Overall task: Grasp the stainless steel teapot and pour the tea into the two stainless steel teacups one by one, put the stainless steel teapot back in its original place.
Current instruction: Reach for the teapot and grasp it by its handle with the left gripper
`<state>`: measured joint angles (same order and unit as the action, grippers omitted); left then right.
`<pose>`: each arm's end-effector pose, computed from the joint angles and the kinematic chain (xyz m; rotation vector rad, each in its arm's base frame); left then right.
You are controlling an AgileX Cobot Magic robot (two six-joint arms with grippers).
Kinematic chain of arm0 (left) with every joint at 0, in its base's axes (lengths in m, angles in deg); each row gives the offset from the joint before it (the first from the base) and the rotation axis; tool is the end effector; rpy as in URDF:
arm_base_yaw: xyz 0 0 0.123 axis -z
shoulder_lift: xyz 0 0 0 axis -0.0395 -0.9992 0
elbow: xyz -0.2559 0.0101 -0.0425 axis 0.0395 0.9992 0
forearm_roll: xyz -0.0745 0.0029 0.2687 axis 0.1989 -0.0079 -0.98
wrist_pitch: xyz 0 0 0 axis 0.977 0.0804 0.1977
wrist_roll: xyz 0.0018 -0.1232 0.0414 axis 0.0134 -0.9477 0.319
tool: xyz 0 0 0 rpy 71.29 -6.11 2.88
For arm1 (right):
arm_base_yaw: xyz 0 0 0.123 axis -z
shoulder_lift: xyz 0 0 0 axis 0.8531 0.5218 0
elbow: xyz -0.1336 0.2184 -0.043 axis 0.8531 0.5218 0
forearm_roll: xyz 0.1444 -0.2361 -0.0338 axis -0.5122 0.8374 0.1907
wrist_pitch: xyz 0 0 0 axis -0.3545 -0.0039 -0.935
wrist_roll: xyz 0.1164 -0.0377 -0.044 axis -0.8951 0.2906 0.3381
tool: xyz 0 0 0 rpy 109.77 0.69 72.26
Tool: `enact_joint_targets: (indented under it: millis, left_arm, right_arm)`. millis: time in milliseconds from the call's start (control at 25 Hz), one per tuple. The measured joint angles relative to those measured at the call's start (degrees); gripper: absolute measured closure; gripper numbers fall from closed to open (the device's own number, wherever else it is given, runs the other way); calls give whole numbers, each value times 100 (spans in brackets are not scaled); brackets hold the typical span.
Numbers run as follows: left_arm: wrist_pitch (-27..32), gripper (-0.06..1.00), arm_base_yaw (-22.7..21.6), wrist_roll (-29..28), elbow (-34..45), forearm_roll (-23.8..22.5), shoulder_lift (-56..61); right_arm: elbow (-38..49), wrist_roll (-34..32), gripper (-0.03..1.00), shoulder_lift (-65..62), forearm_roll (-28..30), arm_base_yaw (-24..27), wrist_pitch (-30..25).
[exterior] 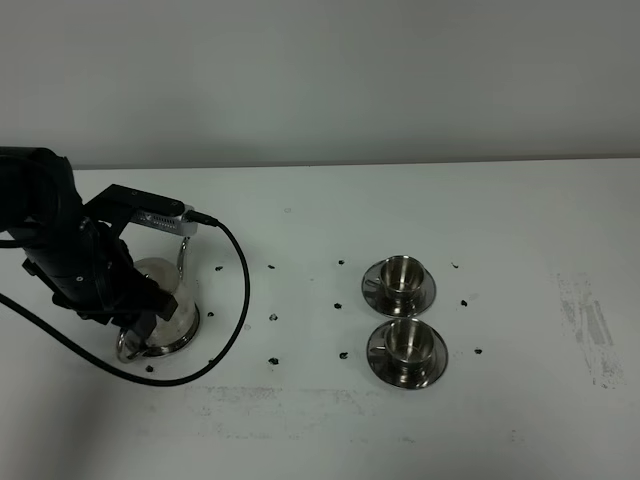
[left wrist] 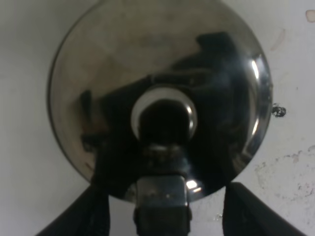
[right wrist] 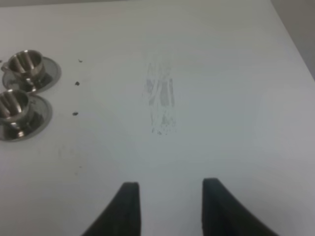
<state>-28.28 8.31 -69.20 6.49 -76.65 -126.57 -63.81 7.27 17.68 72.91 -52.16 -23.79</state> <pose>0.3894 -0.0832 0.0995 0.5427 2.8352 -0.1145 0.0727 -0.0095 0.2735 0.0894 2.0699 -0.0980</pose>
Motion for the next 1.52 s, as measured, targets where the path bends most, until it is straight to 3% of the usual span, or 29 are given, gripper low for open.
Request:
enact_joint_targets:
  millis: [520,1520]
  left_arm:
    - [-18,52,0,-23,-49,40,-77]
    - [55,53,33,-561,-49,-76,-77]
  right_arm:
    - [0,0,68,0,0,0,0]
    - [0,0,68,0,0,0,0]
